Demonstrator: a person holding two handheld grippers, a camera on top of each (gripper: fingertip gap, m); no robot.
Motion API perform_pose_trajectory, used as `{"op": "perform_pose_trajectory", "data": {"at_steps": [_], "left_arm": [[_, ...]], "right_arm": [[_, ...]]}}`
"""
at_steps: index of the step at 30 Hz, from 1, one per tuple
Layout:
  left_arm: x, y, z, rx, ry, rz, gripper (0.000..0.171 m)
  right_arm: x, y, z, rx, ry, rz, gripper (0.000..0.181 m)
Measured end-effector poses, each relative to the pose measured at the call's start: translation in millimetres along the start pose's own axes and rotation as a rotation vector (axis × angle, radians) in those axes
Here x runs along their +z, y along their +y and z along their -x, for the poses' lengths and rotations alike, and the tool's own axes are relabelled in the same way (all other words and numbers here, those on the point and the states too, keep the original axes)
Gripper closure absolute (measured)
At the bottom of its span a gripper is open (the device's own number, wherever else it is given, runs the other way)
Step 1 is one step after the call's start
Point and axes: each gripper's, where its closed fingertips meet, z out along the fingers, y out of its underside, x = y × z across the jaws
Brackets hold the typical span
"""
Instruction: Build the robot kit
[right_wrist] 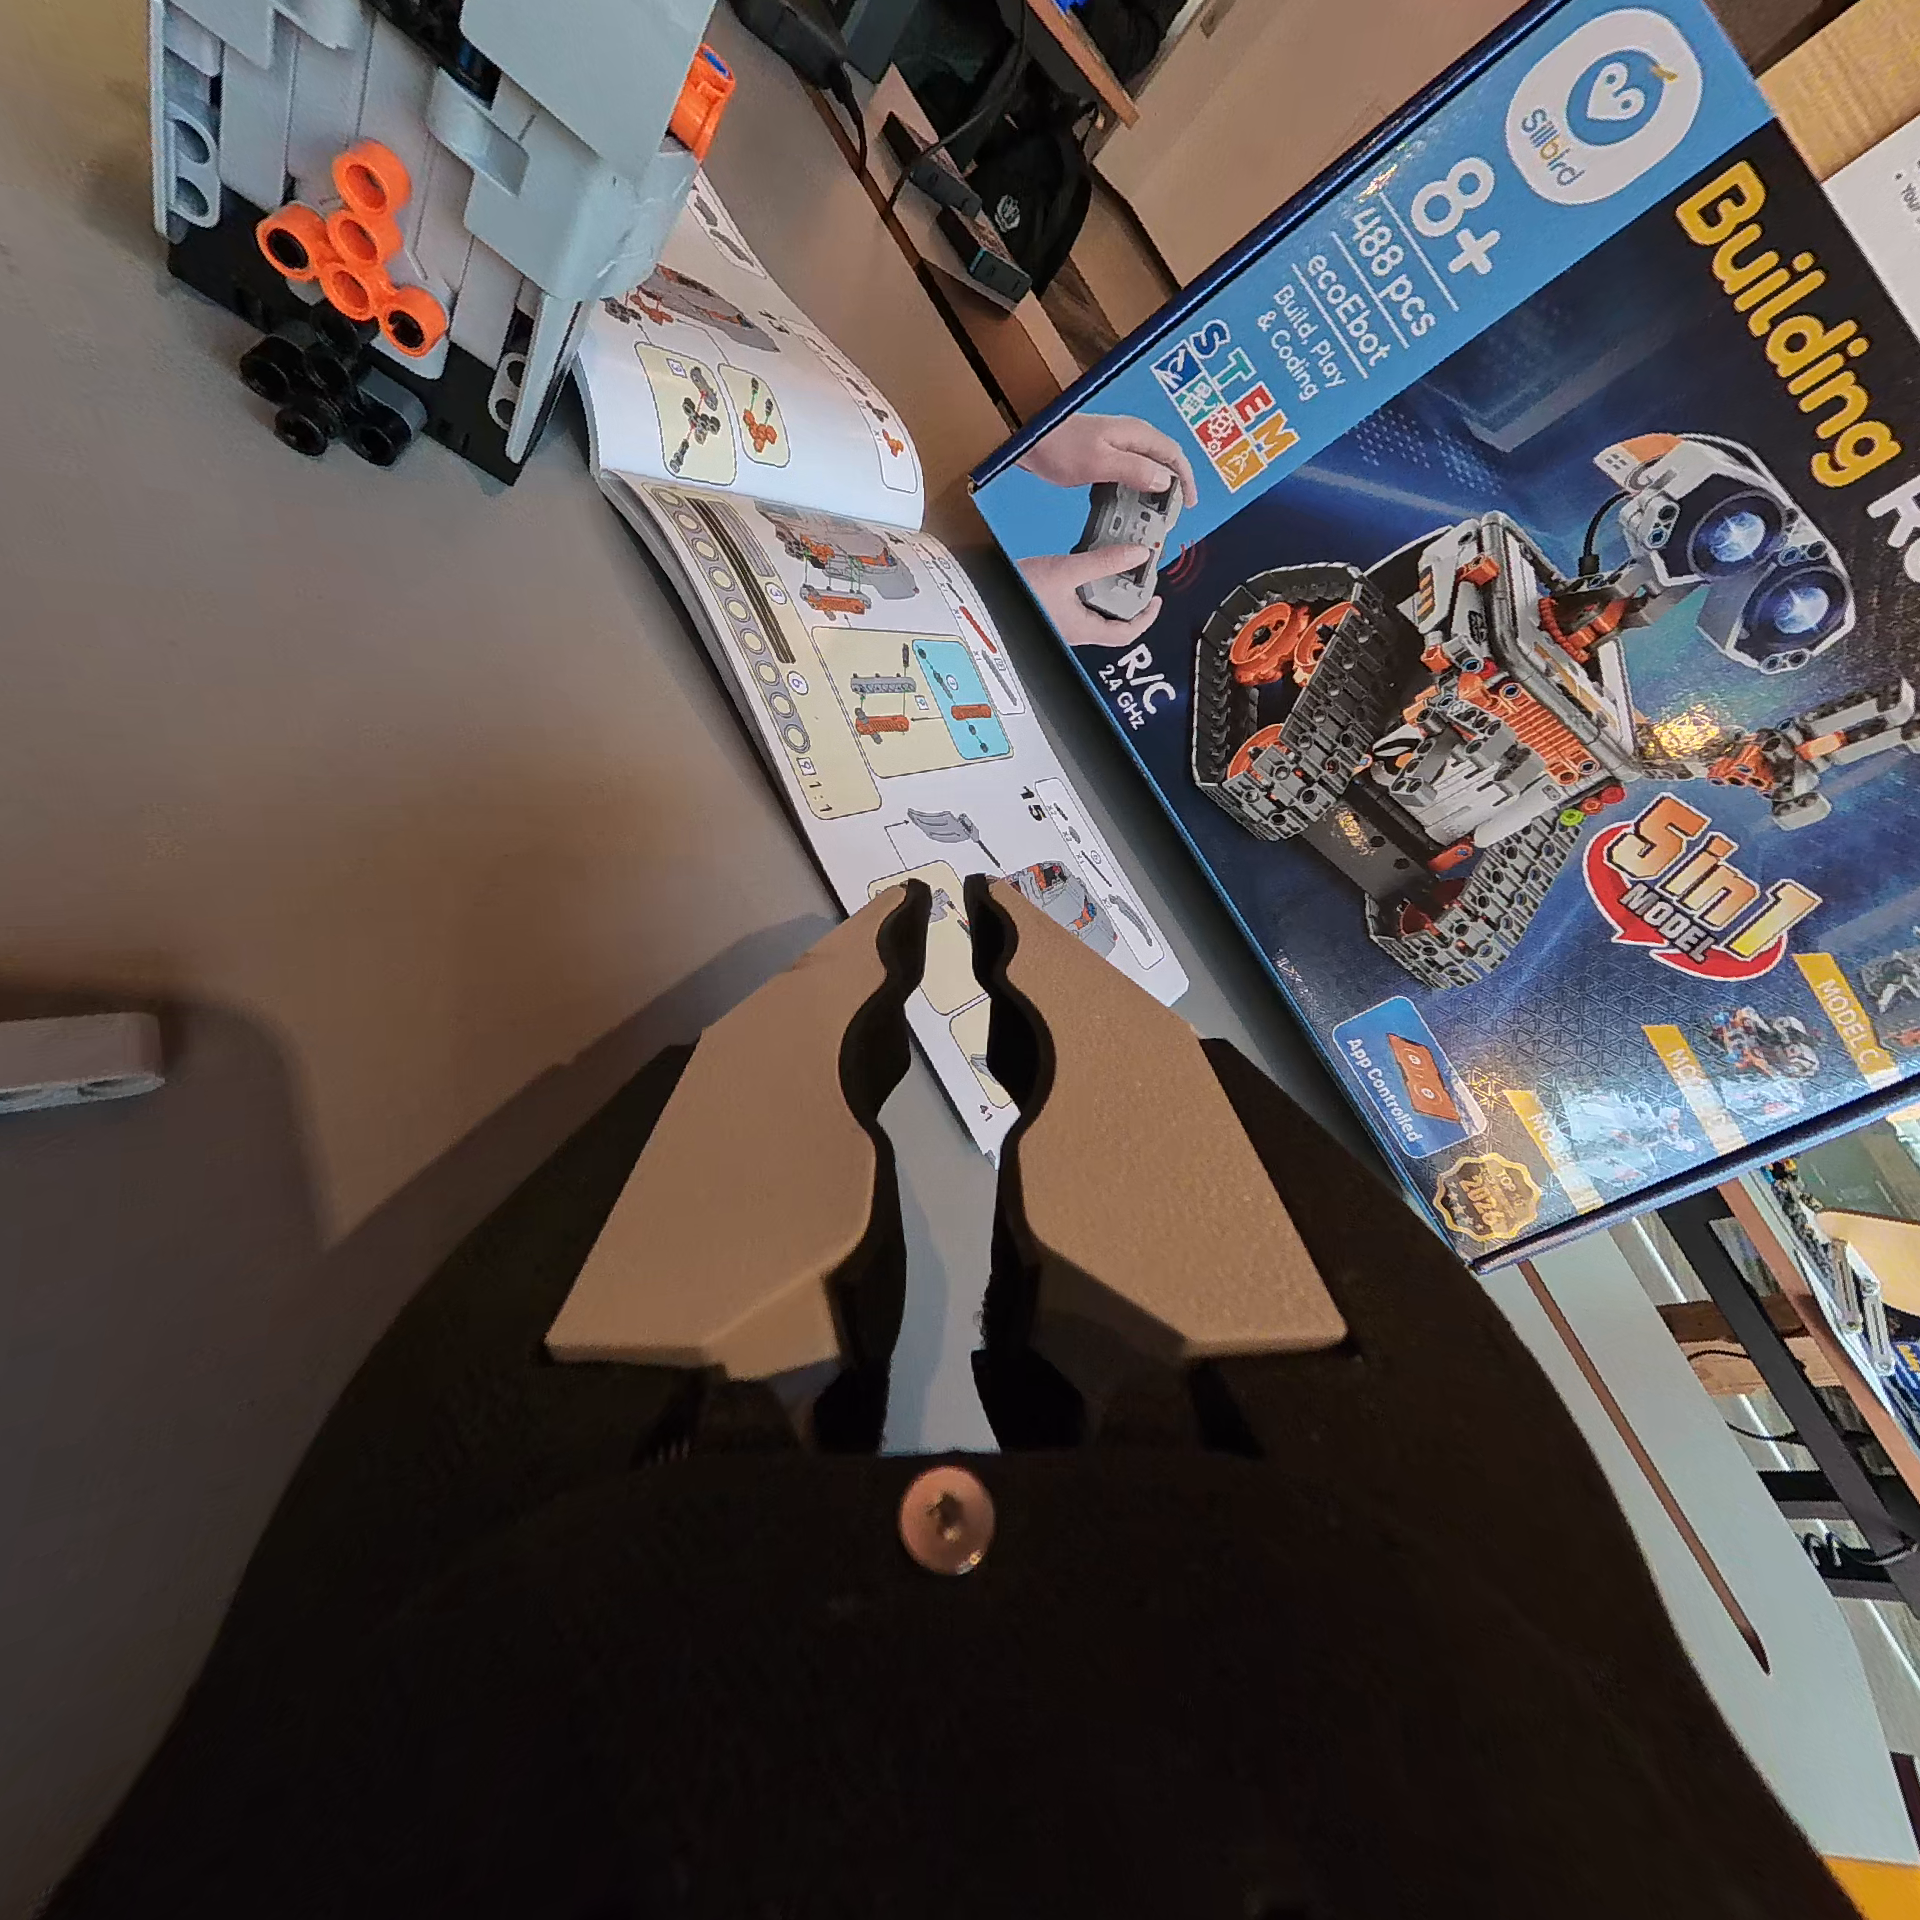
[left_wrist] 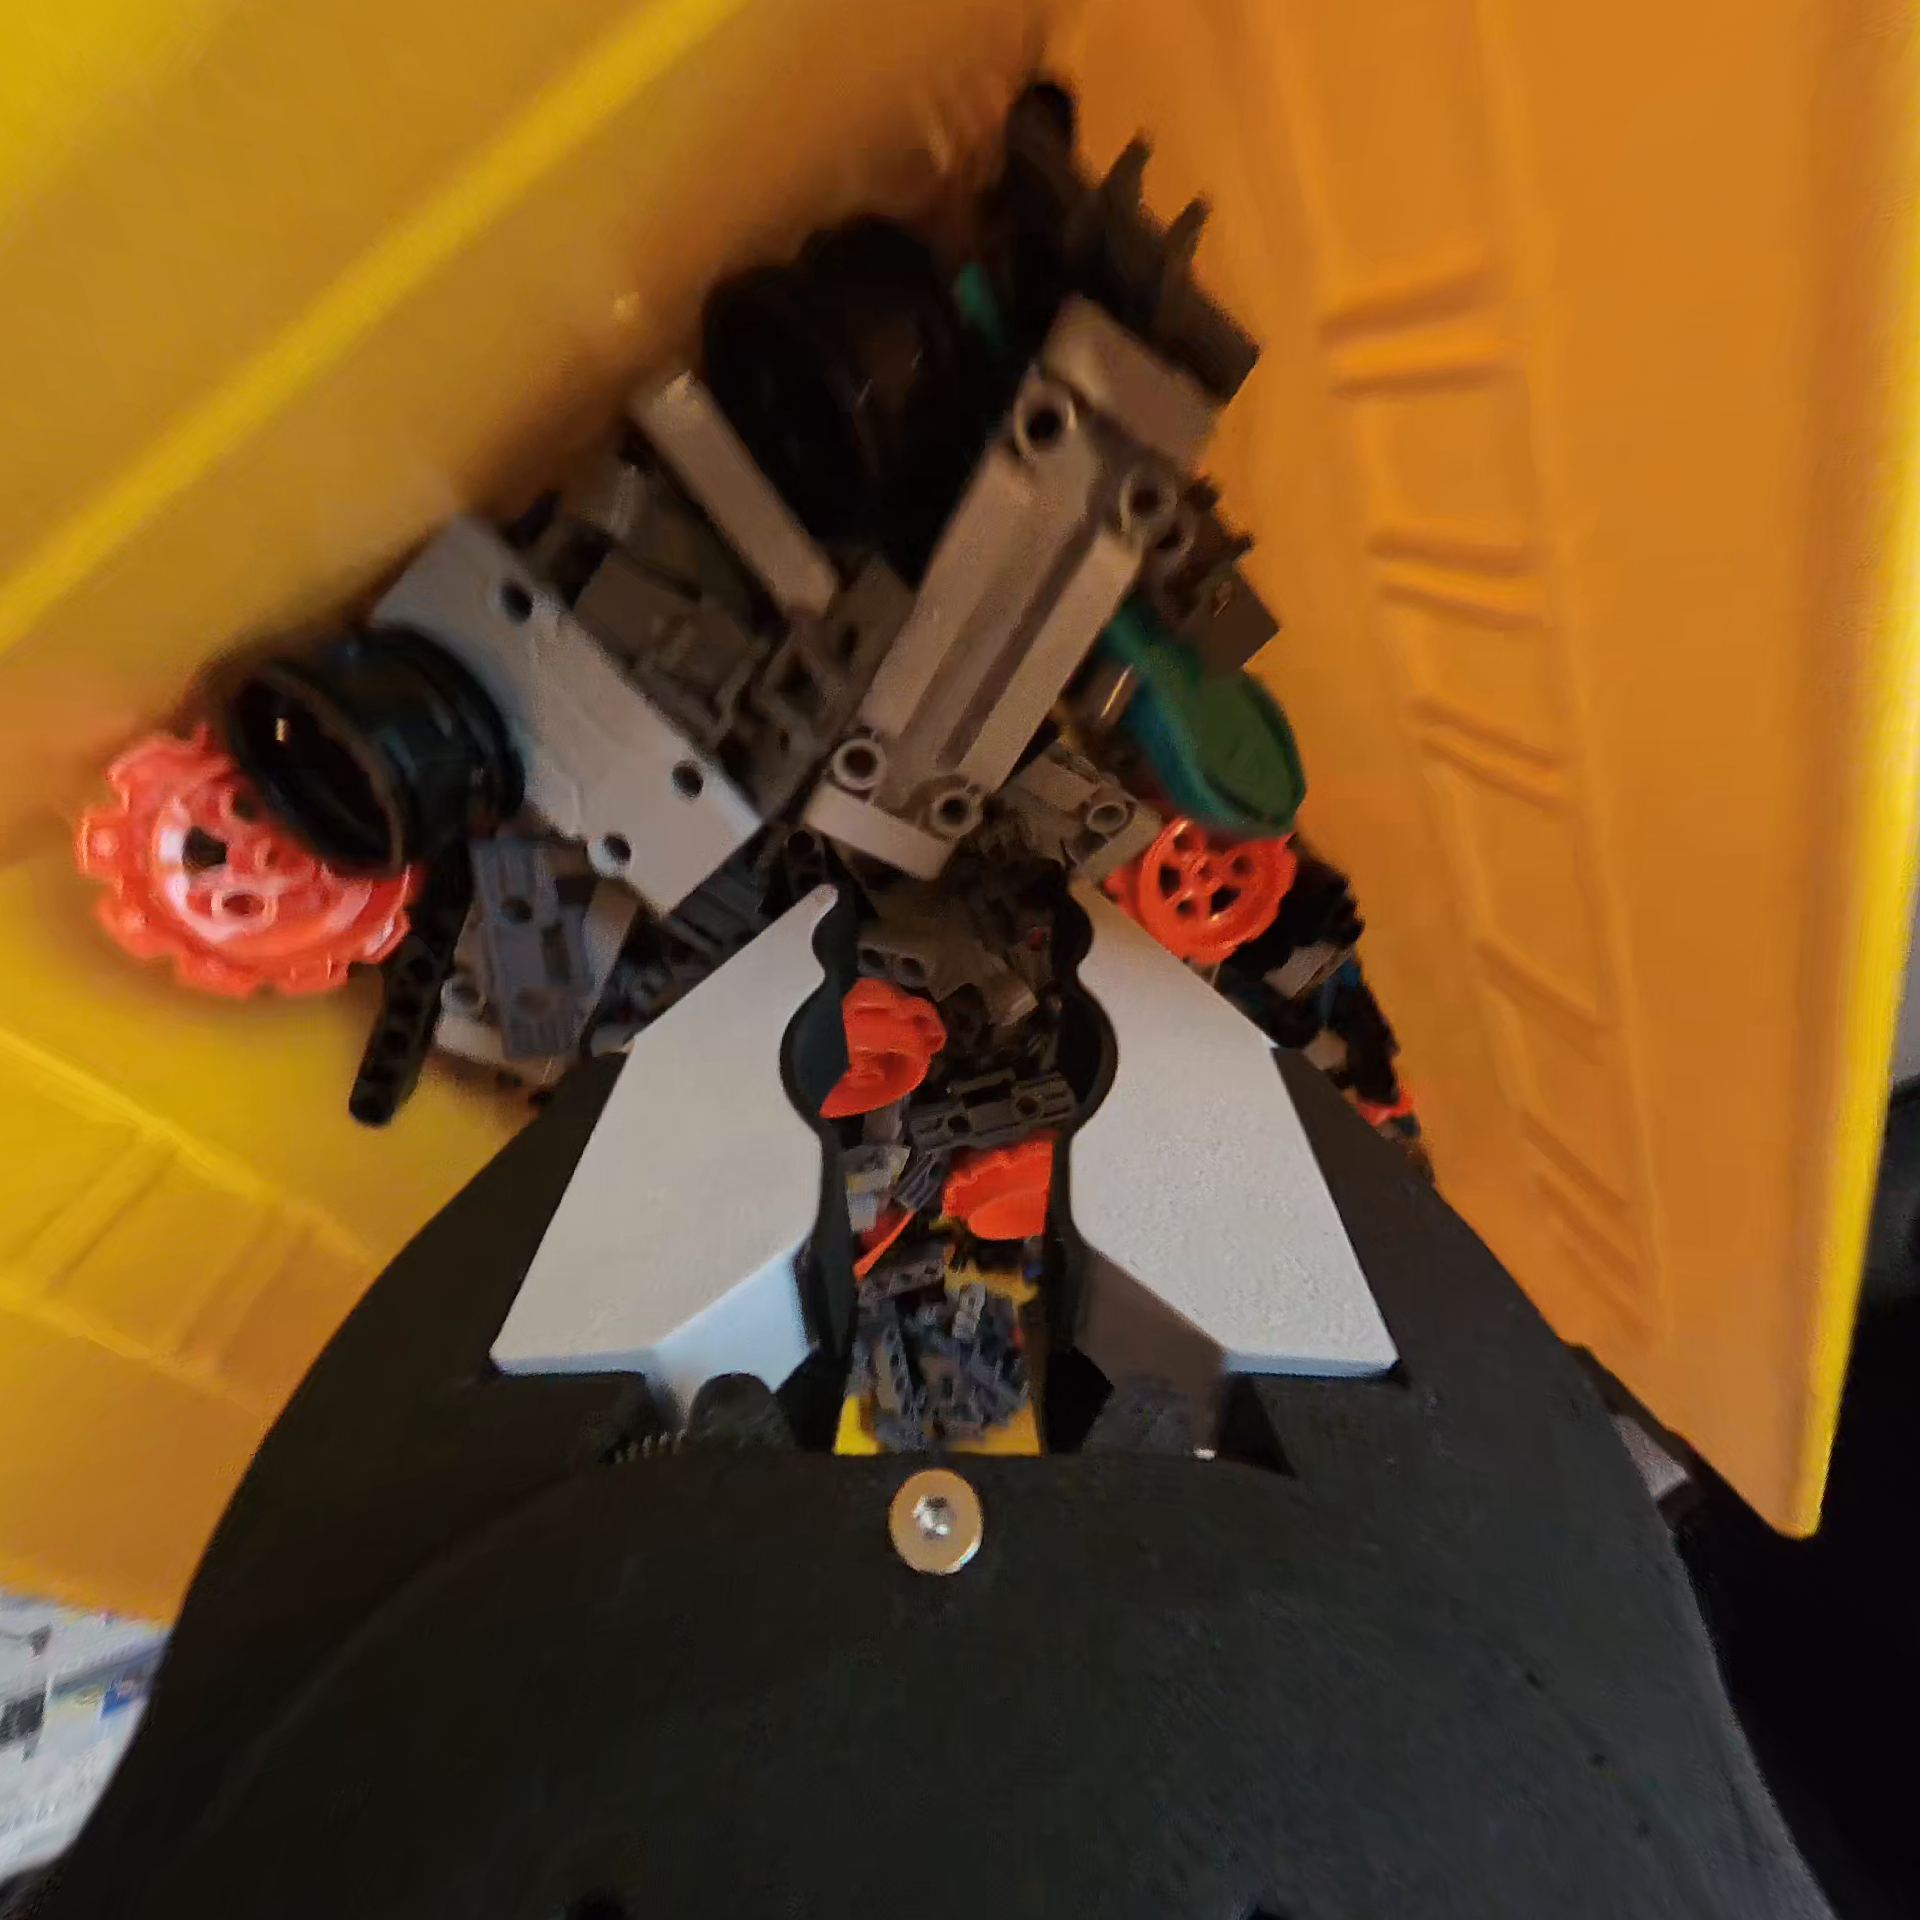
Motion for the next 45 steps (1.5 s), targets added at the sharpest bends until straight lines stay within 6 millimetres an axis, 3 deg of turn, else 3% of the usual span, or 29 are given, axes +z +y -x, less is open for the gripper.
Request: {"op": "perform_pose_trajectory", "data": {"at_steps": [1,10,14,17,21,22,24,26,30,33,36,40,45], "left_arm": [[-0.5,8.5,3.4,-0.022,0.003,0.024,0.145],[-7.4,61.4,11.6,-0.221,0.098,0.137,0.157],[-11.1,70.1,17.3,-0.244,0.061,0.156,0.158],[-24.1,51.9,18.8,-0.205,0.023,0.046,0.144],[-39.0,-20.5,-0.2,0.088,-0.003,-0.229,0.129],[-37.7,-33.7,-2.2,0.185,-0.053,-0.267,0.136],[-24.3,-39.7,-7.6,0.303,-0.114,-0.241,0.147],[-8.7,-39.9,-7.1,0.323,-0.153,-0.174,0.127],[12.8,-31.8,6.4,0.277,-0.244,-0.028,0.108],[11.7,-27.4,12.2,0.256,-0.259,-0.004,0.13],[8.8,-13.9,21.5,0.254,-0.279,0.038,0.132],[-1.7,3.7,33.6,0.214,-0.298,0.066,0.152],[-8.6,35.5,38.3,0.126,-0.254,0.129,0.157]], "right_arm": [[0.0,0.1,0.0,0.0,0.0,0.001,0.174],[0.1,0.4,-0.2,0.002,-0.002,0.001,0.174],[0.2,0.4,0.3,-0.001,-0.004,0.002,0.174],[0.3,0.7,0.4,0.001,-0.006,0.004,0.174],[0.7,1.2,1.0,-0.003,-0.008,0.008,0.174],[0.7,1.0,0.9,-0.004,-0.008,0.008,0.174],[0.3,0.7,0.7,-0.001,-0.008,0.004,0.174],[0.0,0.3,0.5,0.003,-0.009,0.001,0.174],[-0.1,0.2,0.9,0.004,-0.013,0.0,0.174],[-0.3,0.1,0.9,0.006,-0.015,-0.001,0.174],[-0.2,0.1,0.9,0.007,-0.016,-0.001,0.174],[0.1,0.4,1.3,0.004,-0.017,0.002,0.174],[0.4,0.7,1.6,0.004,-0.019,0.004,0.174]]}}
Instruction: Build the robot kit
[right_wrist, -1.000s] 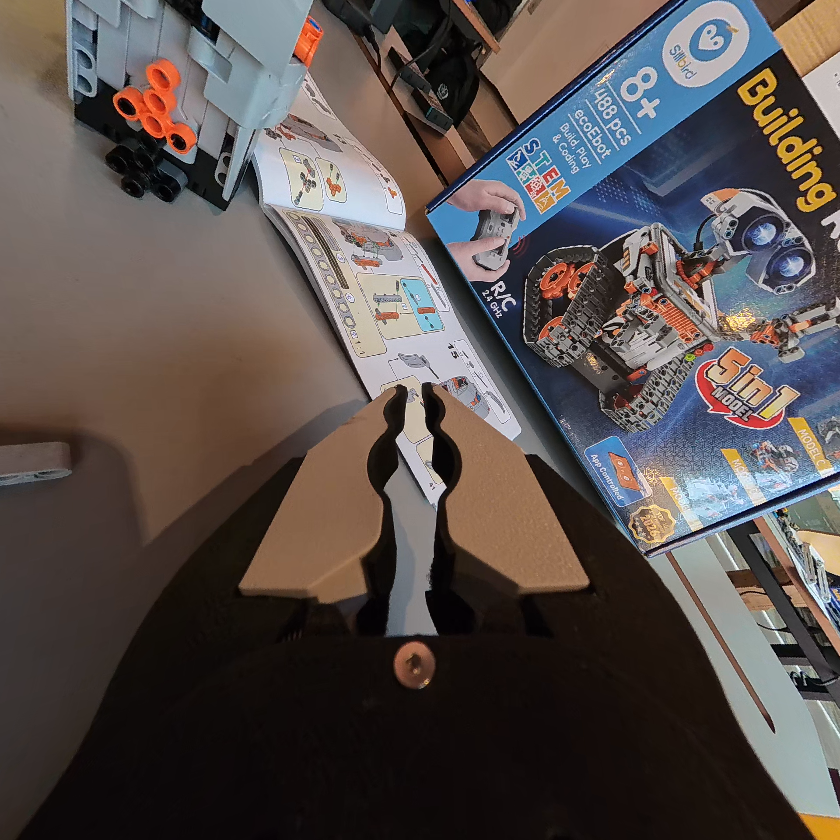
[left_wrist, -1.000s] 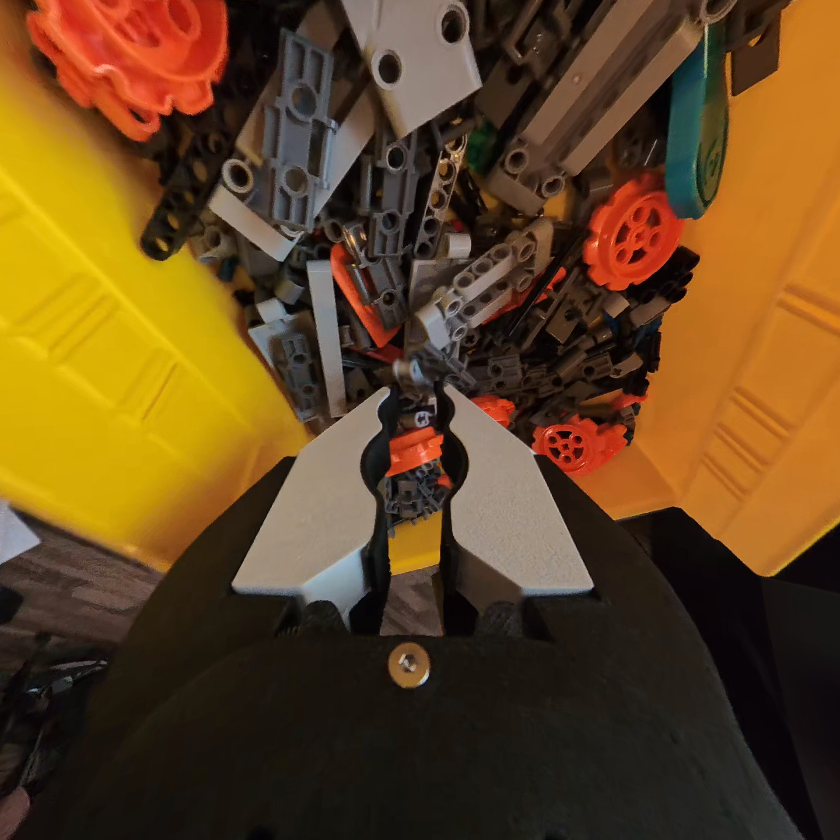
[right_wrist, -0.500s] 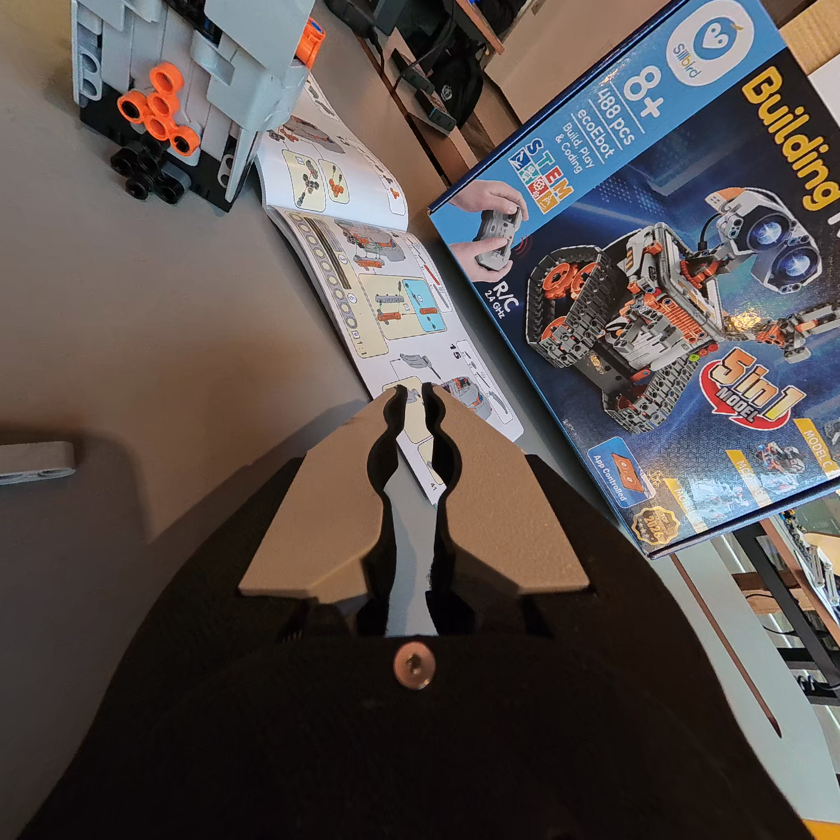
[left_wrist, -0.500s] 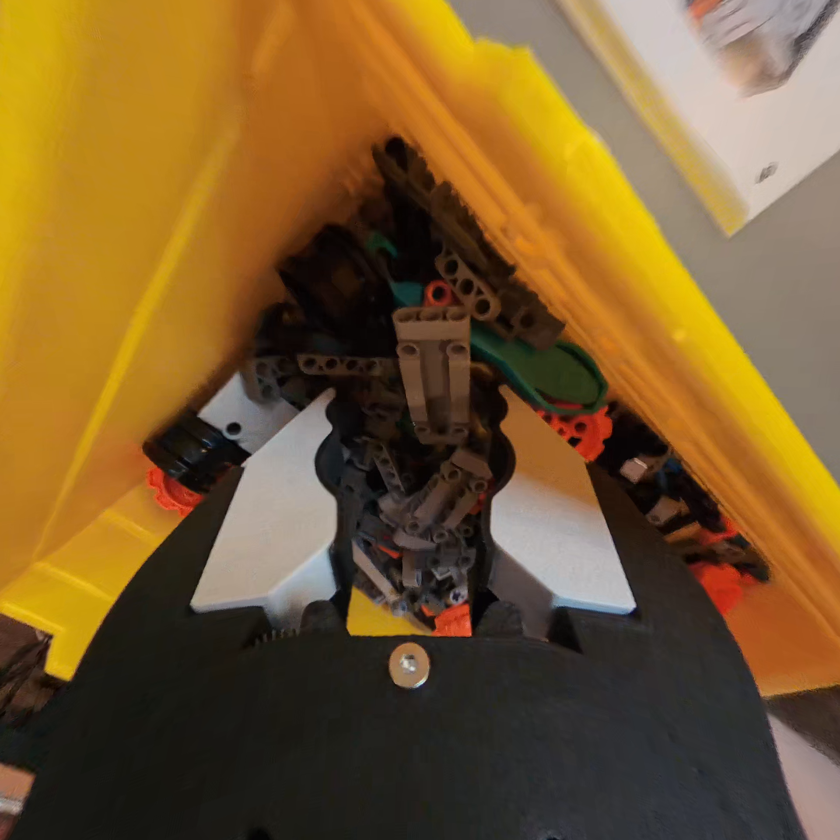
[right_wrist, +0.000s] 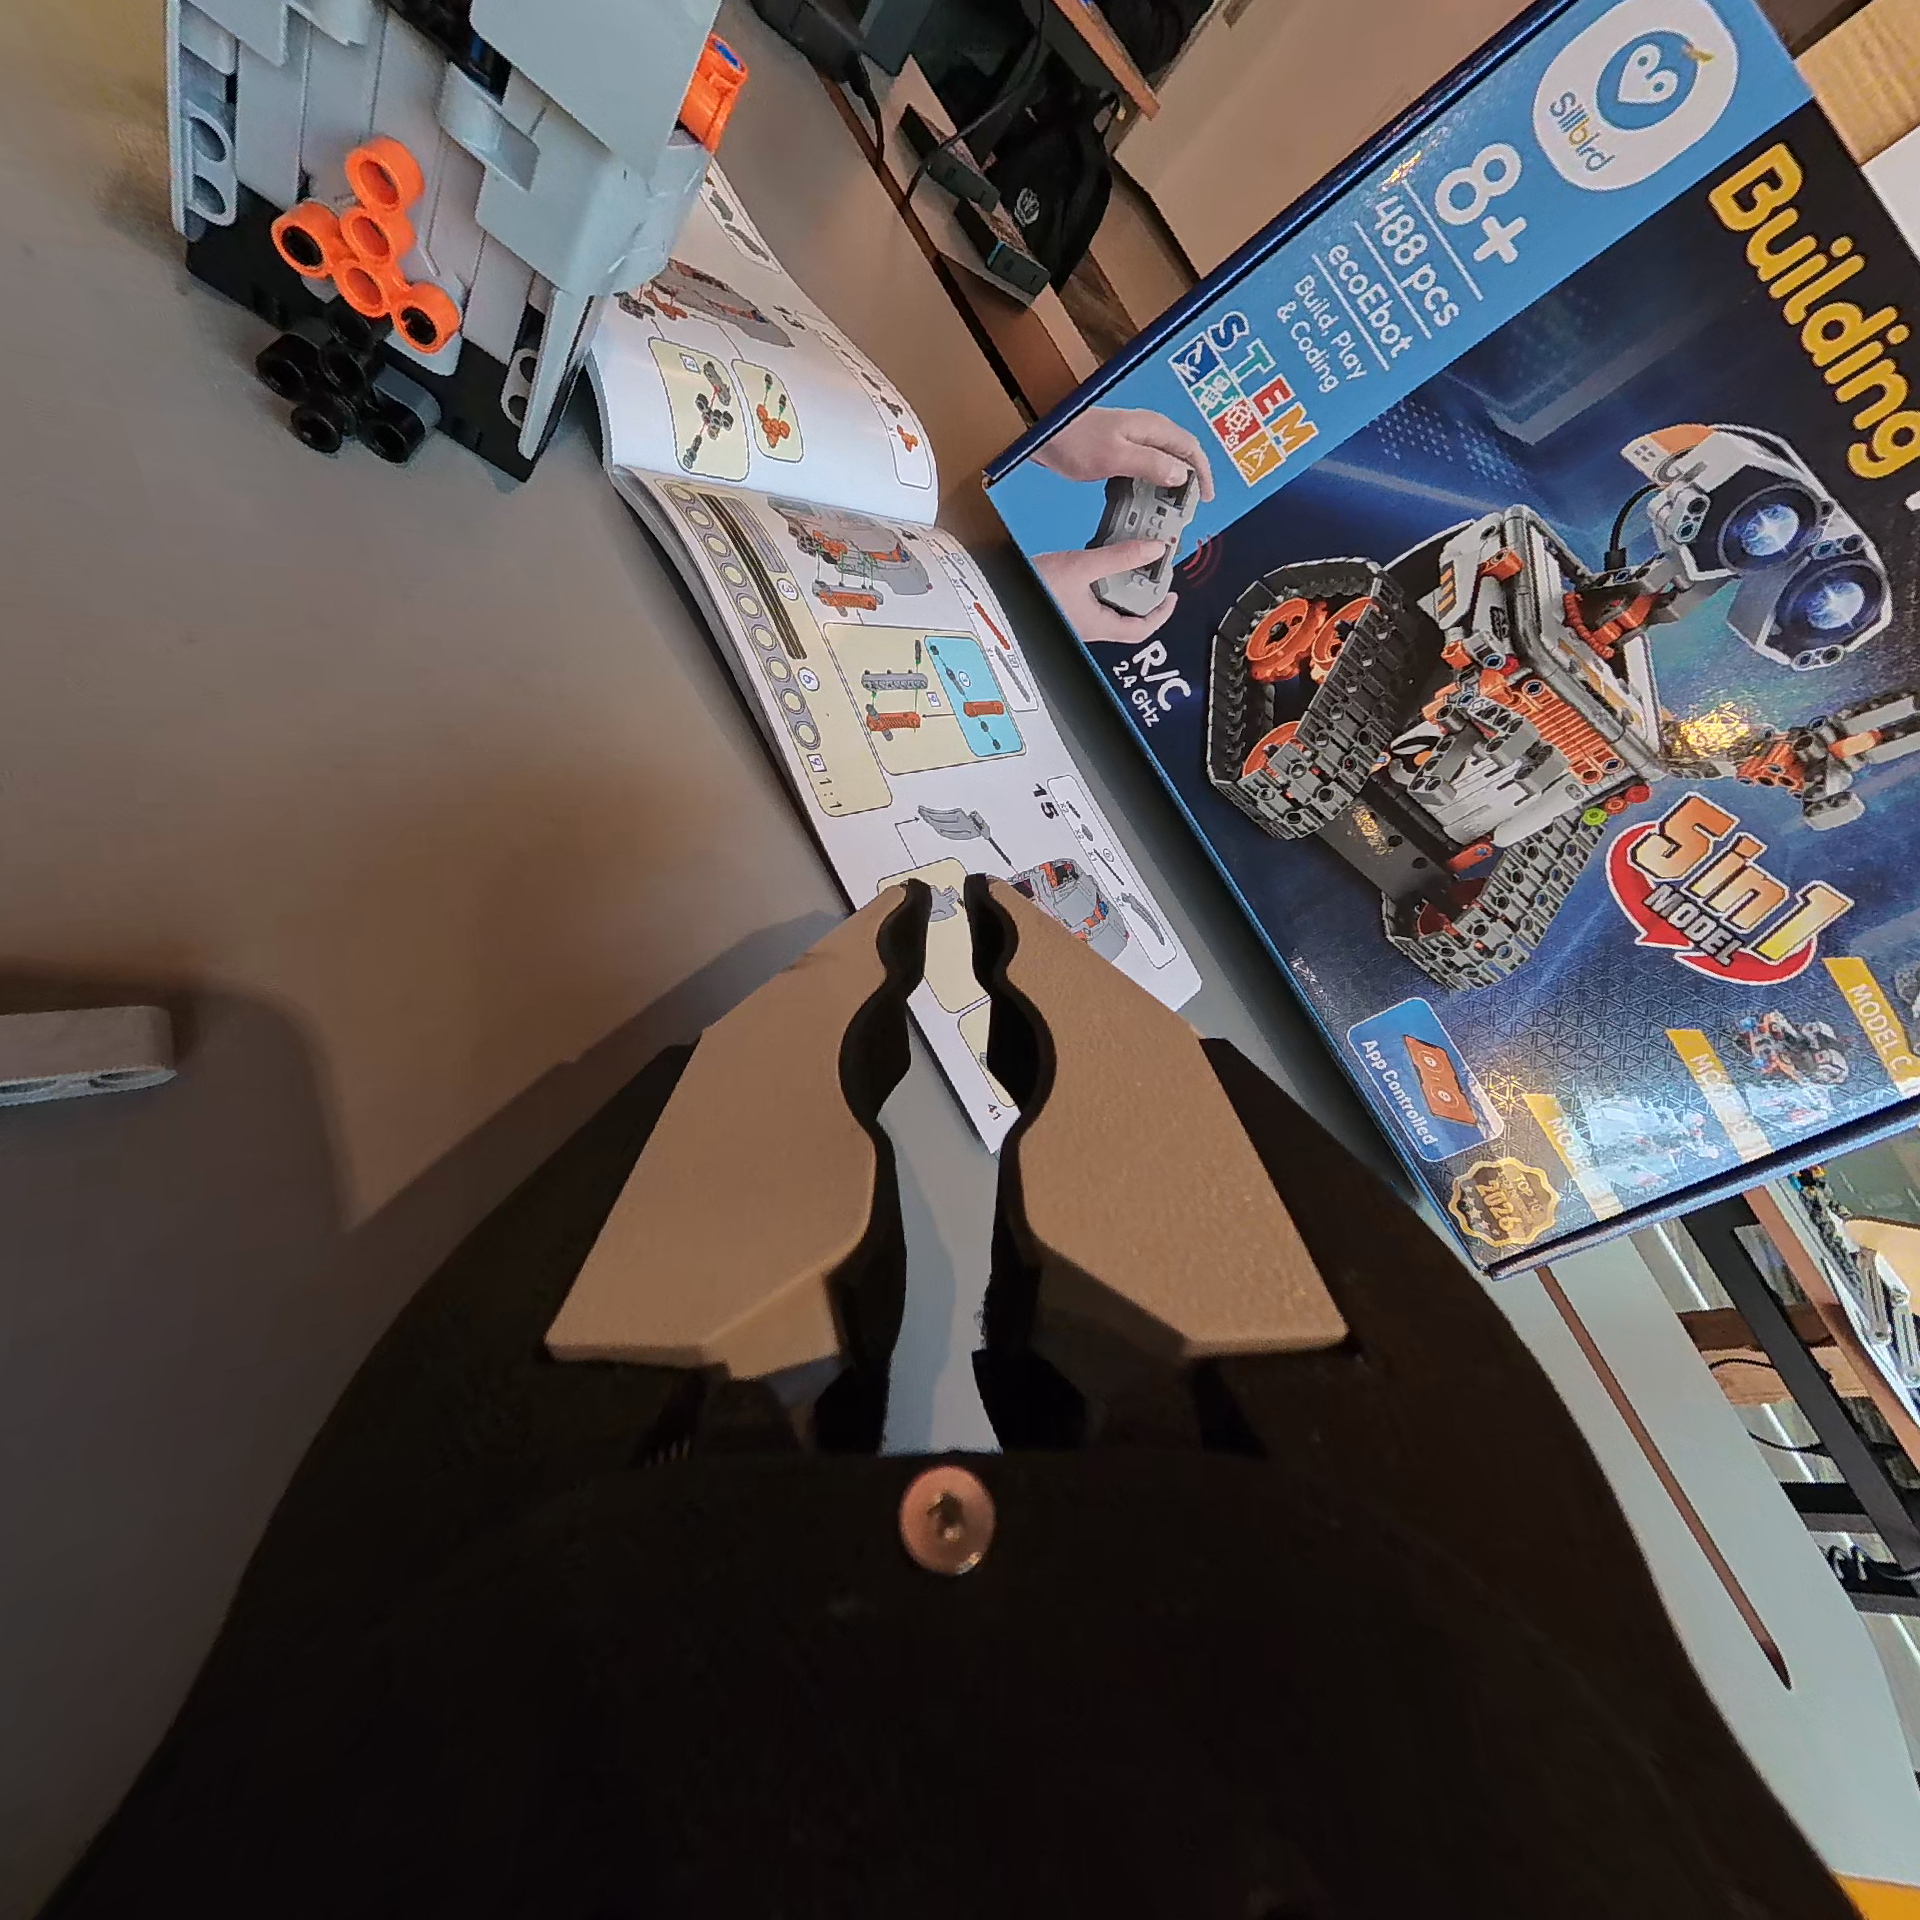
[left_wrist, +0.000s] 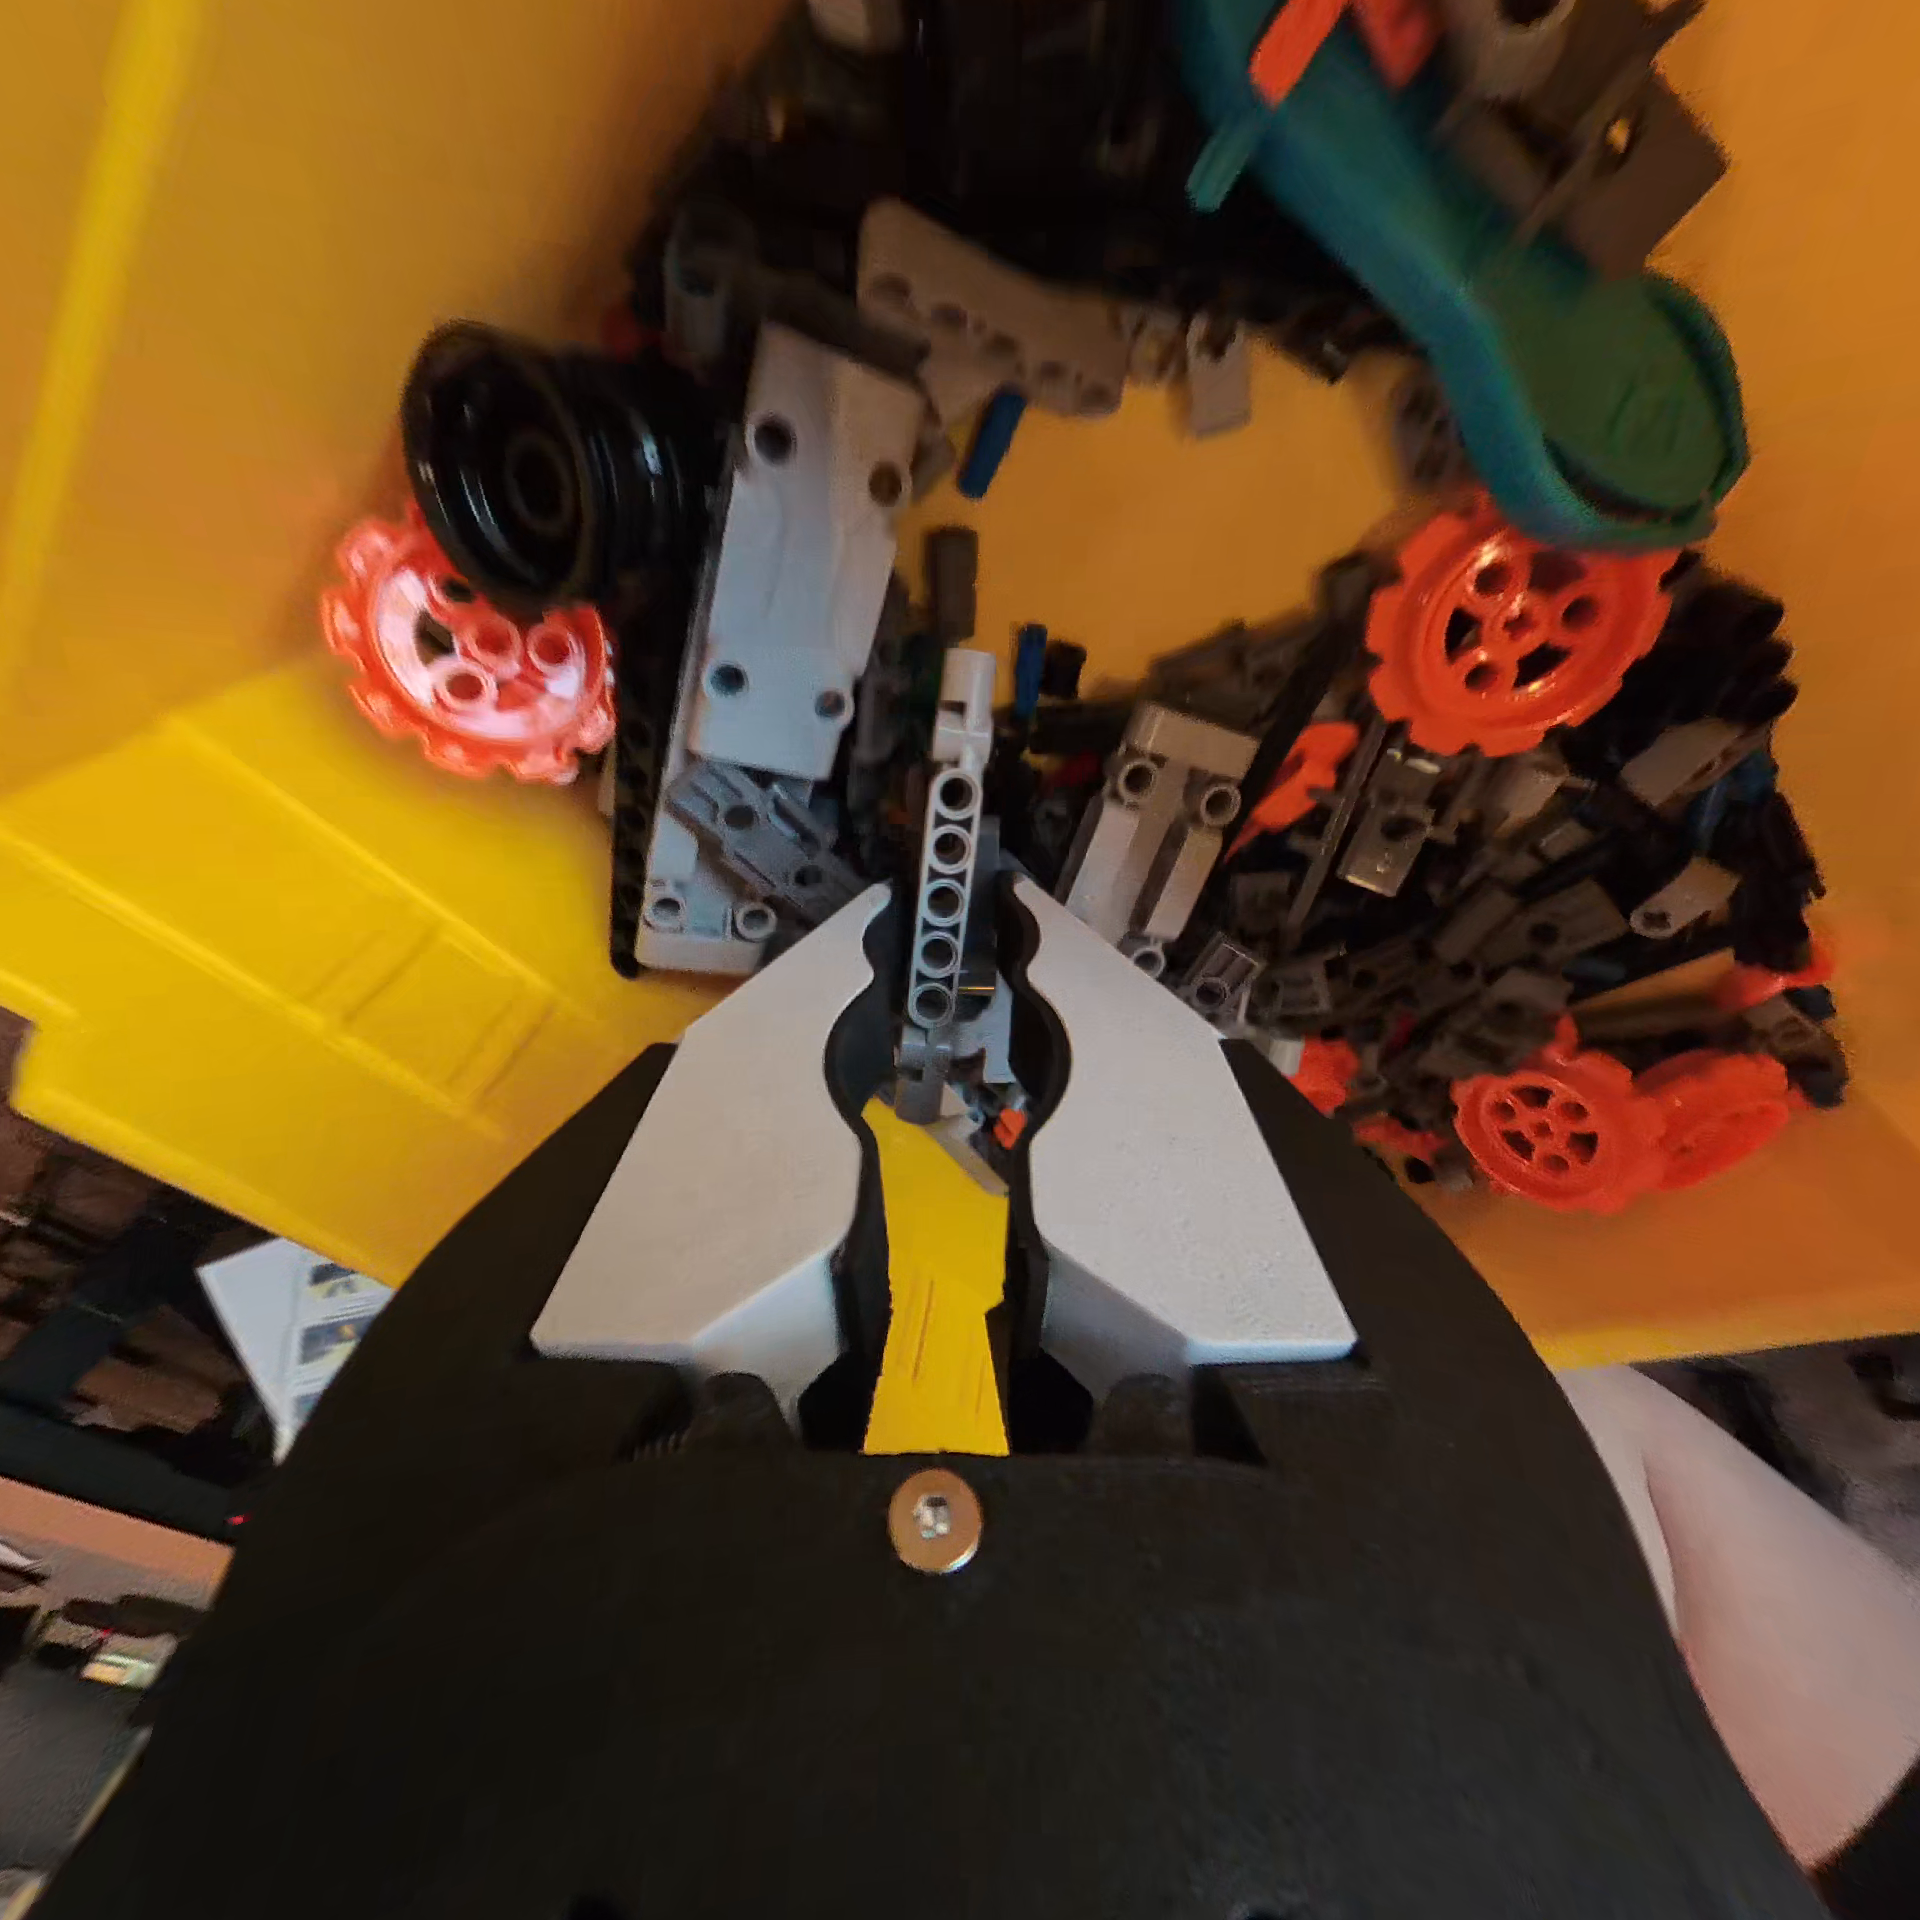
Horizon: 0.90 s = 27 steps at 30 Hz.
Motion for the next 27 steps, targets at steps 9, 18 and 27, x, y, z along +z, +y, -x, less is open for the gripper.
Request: {"op": "perform_pose_trajectory", "data": {"at_steps": [9,18,27], "left_arm": [[-2.9,30.3,6.0,-0.287,0.071,0.071,0.148],[-17.0,-19.3,-44.5,0.048,0.146,-0.1,0.121],[10.7,-7.4,-15.1,0.084,0.036,0.031,0.142]], "right_arm": [[0.5,0.6,0.8,-0.005,-0.002,0.004,0.174],[1.0,1.0,1.3,-0.007,-0.004,0.006,0.174],[1.5,1.5,2.7,-0.014,-0.01,0.01,0.174]]}}
